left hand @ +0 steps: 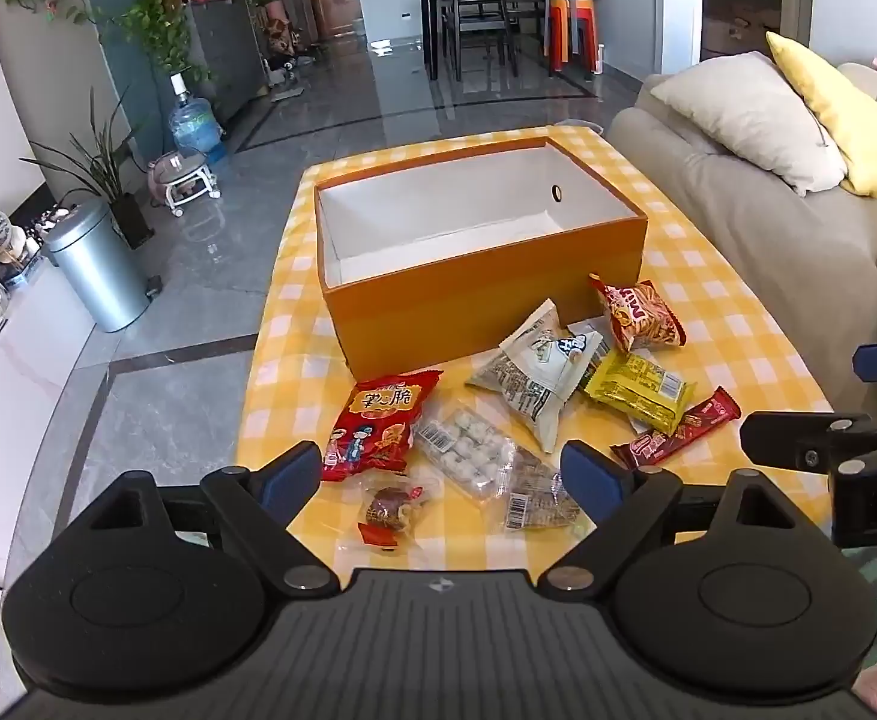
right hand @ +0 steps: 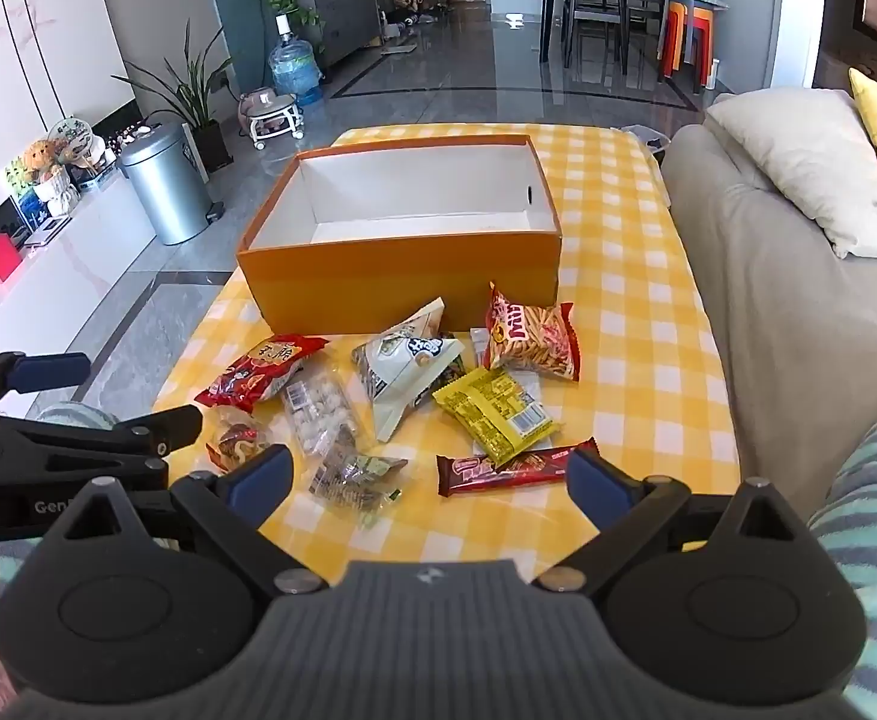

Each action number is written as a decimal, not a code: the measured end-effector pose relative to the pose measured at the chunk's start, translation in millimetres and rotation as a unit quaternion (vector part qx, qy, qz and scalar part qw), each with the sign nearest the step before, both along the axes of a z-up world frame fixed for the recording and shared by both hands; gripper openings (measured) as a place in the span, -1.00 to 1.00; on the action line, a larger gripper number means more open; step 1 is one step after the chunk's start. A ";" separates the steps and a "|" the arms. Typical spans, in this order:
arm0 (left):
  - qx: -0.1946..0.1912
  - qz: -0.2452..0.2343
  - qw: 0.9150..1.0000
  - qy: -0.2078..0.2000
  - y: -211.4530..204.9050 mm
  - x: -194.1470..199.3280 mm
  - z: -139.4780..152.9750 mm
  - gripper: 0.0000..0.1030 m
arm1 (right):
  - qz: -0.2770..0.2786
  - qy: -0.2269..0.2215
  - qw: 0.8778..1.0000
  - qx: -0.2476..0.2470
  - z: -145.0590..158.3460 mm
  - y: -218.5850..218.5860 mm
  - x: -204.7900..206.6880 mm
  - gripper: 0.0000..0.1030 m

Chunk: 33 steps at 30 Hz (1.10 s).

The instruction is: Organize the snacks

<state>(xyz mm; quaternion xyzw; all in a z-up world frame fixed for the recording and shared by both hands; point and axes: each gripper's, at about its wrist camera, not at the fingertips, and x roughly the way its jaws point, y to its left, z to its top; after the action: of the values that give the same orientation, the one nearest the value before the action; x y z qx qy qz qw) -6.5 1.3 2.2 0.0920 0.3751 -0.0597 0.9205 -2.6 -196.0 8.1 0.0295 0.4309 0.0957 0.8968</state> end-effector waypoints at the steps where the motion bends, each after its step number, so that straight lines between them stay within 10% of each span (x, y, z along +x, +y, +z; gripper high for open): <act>1: 0.009 0.004 1.000 0.029 -0.8 5.5 -0.7 1.00 | 0.000 0.000 1.000 -0.001 0.0 0.3 -0.1 0.84; 33: 0.005 -0.002 0.999 0.041 -1.8 9.5 -5.9 1.00 | -0.001 0.013 1.000 0.001 -4.7 0.7 3.0 0.86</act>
<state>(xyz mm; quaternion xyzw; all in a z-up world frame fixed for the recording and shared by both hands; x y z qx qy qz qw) 3.0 -0.5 -3.7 0.0948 0.4124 -0.0636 0.9038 0.4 -195.4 3.4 0.0319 0.4426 0.0945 0.8912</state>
